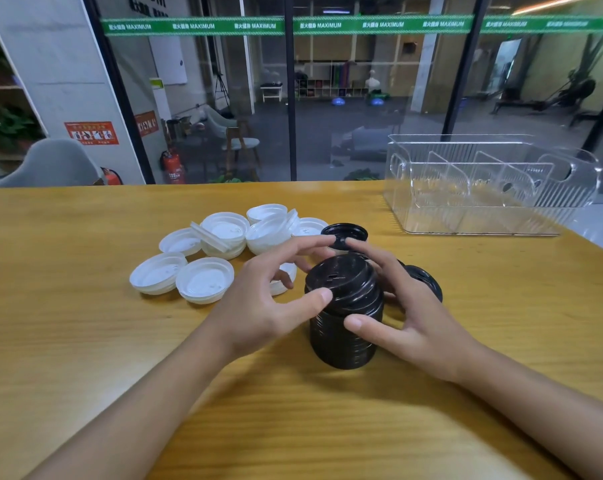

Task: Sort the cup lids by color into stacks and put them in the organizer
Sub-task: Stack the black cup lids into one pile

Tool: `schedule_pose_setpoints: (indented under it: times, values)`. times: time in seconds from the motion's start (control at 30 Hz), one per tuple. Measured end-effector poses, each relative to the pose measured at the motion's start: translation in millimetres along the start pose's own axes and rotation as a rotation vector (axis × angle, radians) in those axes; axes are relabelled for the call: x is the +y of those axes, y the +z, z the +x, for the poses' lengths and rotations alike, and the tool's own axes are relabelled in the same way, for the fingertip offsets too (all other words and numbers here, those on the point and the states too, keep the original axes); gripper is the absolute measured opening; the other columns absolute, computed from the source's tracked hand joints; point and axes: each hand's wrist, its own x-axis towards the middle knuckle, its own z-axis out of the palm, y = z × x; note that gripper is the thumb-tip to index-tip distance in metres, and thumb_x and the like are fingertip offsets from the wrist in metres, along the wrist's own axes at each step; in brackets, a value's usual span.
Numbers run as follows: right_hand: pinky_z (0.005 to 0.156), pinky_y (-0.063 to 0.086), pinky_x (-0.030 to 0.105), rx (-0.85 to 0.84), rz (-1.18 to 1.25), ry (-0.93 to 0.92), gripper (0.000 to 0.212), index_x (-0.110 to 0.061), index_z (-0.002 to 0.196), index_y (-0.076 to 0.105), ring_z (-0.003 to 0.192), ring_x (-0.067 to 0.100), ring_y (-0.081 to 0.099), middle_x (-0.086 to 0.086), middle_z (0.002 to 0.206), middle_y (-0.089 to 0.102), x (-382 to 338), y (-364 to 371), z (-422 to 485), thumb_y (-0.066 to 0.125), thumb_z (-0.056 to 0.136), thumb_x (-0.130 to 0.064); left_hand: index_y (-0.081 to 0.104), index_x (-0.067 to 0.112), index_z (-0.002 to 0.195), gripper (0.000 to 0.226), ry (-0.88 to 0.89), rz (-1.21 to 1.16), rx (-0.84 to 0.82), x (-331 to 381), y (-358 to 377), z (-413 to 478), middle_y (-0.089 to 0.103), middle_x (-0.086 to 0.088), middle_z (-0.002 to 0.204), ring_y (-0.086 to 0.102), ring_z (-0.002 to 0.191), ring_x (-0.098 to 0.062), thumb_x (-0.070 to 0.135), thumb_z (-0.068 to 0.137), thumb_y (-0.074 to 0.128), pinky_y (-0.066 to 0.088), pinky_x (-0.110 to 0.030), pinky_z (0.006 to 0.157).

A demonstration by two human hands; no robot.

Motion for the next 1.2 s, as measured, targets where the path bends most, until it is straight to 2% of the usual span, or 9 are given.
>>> schedule_pose_setpoints:
  times: [0.13, 0.3, 0.4, 0.47, 0.57, 0.67, 0.8, 1.0, 1.2]
  values:
    - [0.103, 0.047, 0.017, 0.01, 0.004, 0.003, 0.068, -0.027, 0.151, 0.044, 0.128, 0.009, 0.065, -0.019, 0.138, 0.066, 1.4, -0.1, 0.0, 0.075, 0.091, -0.033, 0.059, 0.035, 0.141, 0.061, 0.02, -0.014, -0.02, 1.0, -0.5, 0.6, 0.07, 0.014, 0.135, 0.061, 0.123, -0.021, 0.02, 0.083, 0.067, 0.053, -0.046, 0.097]
    - [0.103, 0.05, 0.021, 0.01, -0.008, 0.005, 0.064, -0.028, 0.148, 0.047, 0.126, 0.012, 0.066, -0.016, 0.137, 0.067, 3.0, -0.5, -0.2, 0.077, 0.092, -0.037, 0.066, 0.043, 0.131, 0.057, -0.027, 0.022, 0.074, -0.6, 7.7, 0.2, 0.069, 0.018, 0.123, 0.065, 0.118, -0.013, 0.056, 0.076, 0.078, 0.054, -0.037, 0.096]
    - [0.103, 0.05, 0.02, 0.009, -0.008, 0.008, 0.064, -0.028, 0.149, 0.046, 0.126, 0.011, 0.066, -0.017, 0.137, 0.067, 3.0, -0.6, 0.2, 0.077, 0.092, -0.035, 0.066, 0.048, 0.128, 0.058, -0.042, 0.065, 0.097, -0.9, 9.6, 0.5, 0.068, 0.016, 0.115, 0.064, 0.109, -0.012, 0.064, 0.073, 0.076, 0.051, -0.036, 0.09]
    - [0.103, 0.048, 0.017, 0.006, -0.005, 0.008, 0.07, -0.03, 0.152, 0.042, 0.127, 0.009, 0.065, -0.019, 0.139, 0.065, 2.8, -0.5, -0.2, 0.076, 0.091, -0.035, 0.063, 0.048, 0.131, 0.057, -0.036, 0.028, 0.075, -0.5, 6.2, 0.5, 0.07, 0.017, 0.117, 0.064, 0.107, -0.012, 0.058, 0.076, 0.075, 0.049, -0.036, 0.088]
    - [0.104, 0.046, 0.015, 0.007, 0.004, 0.015, 0.08, -0.036, 0.157, 0.032, 0.132, 0.006, 0.061, -0.021, 0.141, 0.063, 2.1, -0.7, -0.6, 0.076, 0.09, -0.036, 0.058, 0.043, 0.138, 0.061, -0.016, -0.007, 0.022, 3.1, 1.0, -0.3, 0.072, 0.02, 0.128, 0.064, 0.12, -0.012, 0.045, 0.078, 0.073, 0.046, -0.034, 0.091]
    - [0.104, 0.047, 0.017, 0.003, -0.016, 0.013, 0.076, -0.032, 0.156, 0.037, 0.132, 0.008, 0.062, -0.02, 0.141, 0.064, 3.4, -1.4, -0.1, 0.077, 0.091, -0.034, 0.055, 0.038, 0.142, 0.063, 0.008, -0.017, -0.01, 4.5, 1.2, -1.0, 0.071, 0.019, 0.133, 0.062, 0.131, -0.017, 0.038, 0.08, 0.071, 0.048, -0.041, 0.098]
    - [0.104, 0.048, 0.018, 0.01, -0.013, 0.01, 0.068, -0.028, 0.15, 0.045, 0.129, 0.007, 0.063, -0.021, 0.138, 0.065, 3.1, -1.7, -0.3, 0.078, 0.091, -0.037, 0.058, 0.038, 0.14, 0.063, 0.02, -0.051, 0.013, 2.7, 3.0, -0.8, 0.071, 0.011, 0.131, 0.063, 0.128, -0.019, 0.036, 0.08, 0.076, 0.052, -0.046, 0.106]
    - [0.102, 0.051, 0.021, 0.015, 0.014, 0.008, 0.069, -0.03, 0.148, 0.046, 0.126, 0.01, 0.066, -0.02, 0.137, 0.066, 4.4, -1.6, -0.1, 0.077, 0.088, -0.043, 0.064, 0.035, 0.135, 0.066, 0.011, -0.11, 0.065, 1.0, 7.9, -0.4, 0.074, 0.005, 0.125, 0.067, 0.125, -0.019, 0.038, 0.074, 0.088, 0.055, -0.04, 0.106]
    - [0.102, 0.051, 0.021, 0.0, 0.031, 0.01, 0.076, -0.027, 0.149, 0.046, 0.128, 0.009, 0.066, -0.02, 0.137, 0.067, 6.0, -6.1, 1.2, 0.084, 0.084, -0.038, 0.062, 0.032, 0.138, 0.071, 0.018, -0.111, 0.036, 0.9, 6.6, 0.6, 0.074, 0.005, 0.128, 0.066, 0.129, -0.021, 0.019, 0.075, 0.092, 0.053, -0.041, 0.108]
